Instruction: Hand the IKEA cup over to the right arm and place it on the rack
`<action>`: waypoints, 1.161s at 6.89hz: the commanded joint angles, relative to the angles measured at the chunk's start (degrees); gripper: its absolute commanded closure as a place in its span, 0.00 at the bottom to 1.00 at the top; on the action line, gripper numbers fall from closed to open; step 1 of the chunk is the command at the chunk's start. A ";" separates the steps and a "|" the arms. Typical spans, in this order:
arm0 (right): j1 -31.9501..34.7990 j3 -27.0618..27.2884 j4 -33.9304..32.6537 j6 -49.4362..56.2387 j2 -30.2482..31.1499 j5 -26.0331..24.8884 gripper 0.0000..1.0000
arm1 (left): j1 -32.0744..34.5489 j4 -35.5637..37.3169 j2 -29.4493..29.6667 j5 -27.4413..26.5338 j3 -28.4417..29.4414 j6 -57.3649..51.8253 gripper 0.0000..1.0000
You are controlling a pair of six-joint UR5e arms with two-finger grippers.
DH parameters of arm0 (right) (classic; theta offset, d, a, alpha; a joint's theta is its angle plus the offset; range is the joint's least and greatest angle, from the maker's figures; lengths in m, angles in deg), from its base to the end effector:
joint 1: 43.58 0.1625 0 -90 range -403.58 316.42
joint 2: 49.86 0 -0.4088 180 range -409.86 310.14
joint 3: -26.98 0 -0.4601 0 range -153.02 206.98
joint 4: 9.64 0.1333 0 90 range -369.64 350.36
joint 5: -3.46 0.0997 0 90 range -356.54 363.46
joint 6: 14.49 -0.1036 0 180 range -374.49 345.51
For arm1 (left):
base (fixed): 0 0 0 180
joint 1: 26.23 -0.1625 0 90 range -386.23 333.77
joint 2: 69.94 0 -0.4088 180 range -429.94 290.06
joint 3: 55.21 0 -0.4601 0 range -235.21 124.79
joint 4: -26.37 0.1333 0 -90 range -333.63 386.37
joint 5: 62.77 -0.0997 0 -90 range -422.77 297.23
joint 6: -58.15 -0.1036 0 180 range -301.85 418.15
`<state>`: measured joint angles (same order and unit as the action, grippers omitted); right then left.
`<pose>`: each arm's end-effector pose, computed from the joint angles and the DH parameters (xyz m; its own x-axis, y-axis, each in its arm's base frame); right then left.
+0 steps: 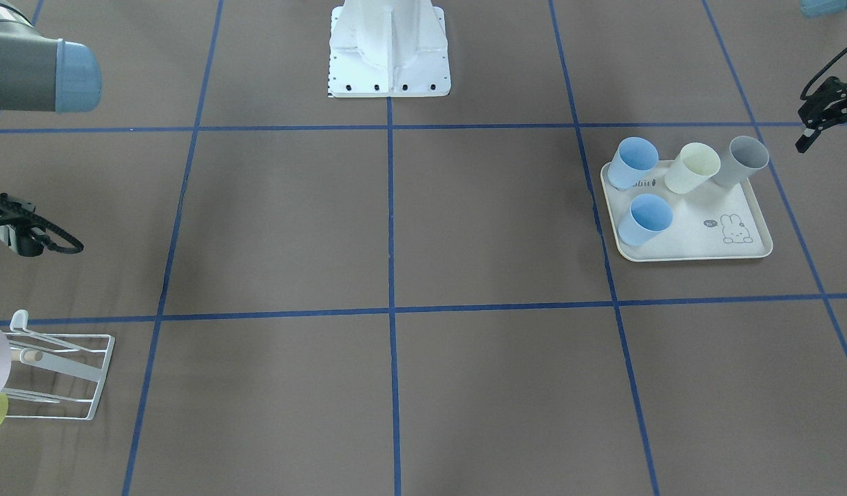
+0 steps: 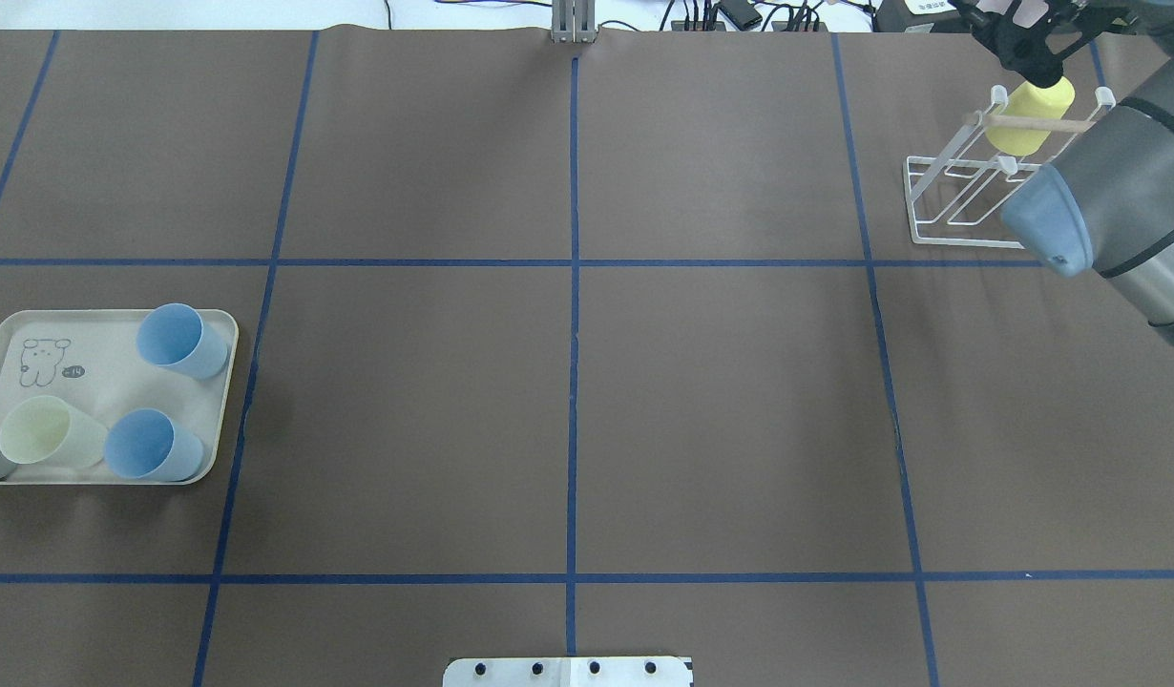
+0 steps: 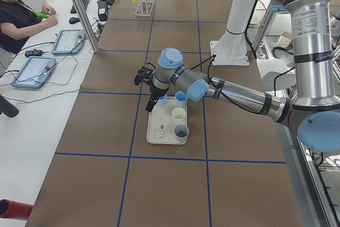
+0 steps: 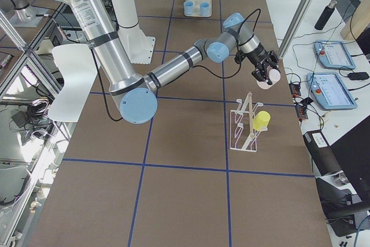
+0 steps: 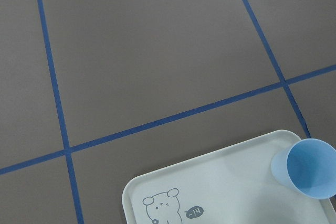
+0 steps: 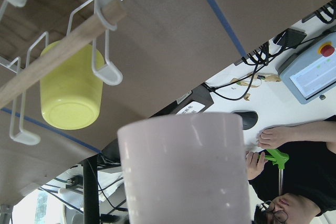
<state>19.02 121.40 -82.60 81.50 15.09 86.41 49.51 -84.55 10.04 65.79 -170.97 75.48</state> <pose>-0.2003 -0.7036 0.3049 -0.4112 -0.5683 -0.7127 0.8840 -0.4394 -0.1597 0.0566 -0.5016 0.4457 0.6948 0.2966 -0.6552 0.0098 0.9070 0.4210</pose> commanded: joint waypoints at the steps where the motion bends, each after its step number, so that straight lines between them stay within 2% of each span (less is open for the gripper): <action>1: -0.11 -6.07 8.97 -0.63 1.14 -0.85 0.68 | 0.03 -0.09 0.00 0.03 0.27 0.07 0.00; 8: -2.39 -9.17 9.33 -1.95 2.98 -1.56 0.64 | -0.06 -0.09 0.09 0.03 0.27 0.42 0.00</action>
<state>16.87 112.51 -73.27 79.51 17.40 85.09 49.49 -84.64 10.10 65.87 -170.77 75.75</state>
